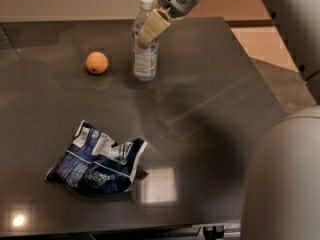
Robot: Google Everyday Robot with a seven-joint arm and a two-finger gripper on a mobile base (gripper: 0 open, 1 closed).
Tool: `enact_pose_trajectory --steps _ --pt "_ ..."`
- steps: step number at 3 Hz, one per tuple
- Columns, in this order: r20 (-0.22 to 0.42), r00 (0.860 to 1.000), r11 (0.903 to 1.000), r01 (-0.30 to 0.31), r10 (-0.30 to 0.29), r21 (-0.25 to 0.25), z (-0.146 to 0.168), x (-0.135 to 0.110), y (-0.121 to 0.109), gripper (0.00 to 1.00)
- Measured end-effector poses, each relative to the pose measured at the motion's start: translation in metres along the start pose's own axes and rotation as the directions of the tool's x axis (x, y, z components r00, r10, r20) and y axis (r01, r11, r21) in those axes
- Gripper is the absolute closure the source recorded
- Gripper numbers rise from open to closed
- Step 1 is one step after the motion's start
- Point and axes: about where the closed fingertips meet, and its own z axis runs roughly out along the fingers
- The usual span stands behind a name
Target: Move blue plastic bottle near orange
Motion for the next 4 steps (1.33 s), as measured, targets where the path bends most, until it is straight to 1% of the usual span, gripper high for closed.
enact_pose_trajectory --steps 1,2,3,4 --pt "-0.009 1.0 0.9997 -0.024 0.024 -0.001 0.022 -0.024 -0.009 1.0" --pt "-0.014 0.998 0.9982 -0.06 0.06 0.011 0.042 -0.043 -0.016 1.0" --pt "-0.017 0.996 0.9953 -0.087 0.088 0.042 0.06 -0.055 -0.023 1.0" --pt "-0.006 0.993 0.9904 -0.118 0.118 0.073 0.075 -0.061 -0.026 1.0"
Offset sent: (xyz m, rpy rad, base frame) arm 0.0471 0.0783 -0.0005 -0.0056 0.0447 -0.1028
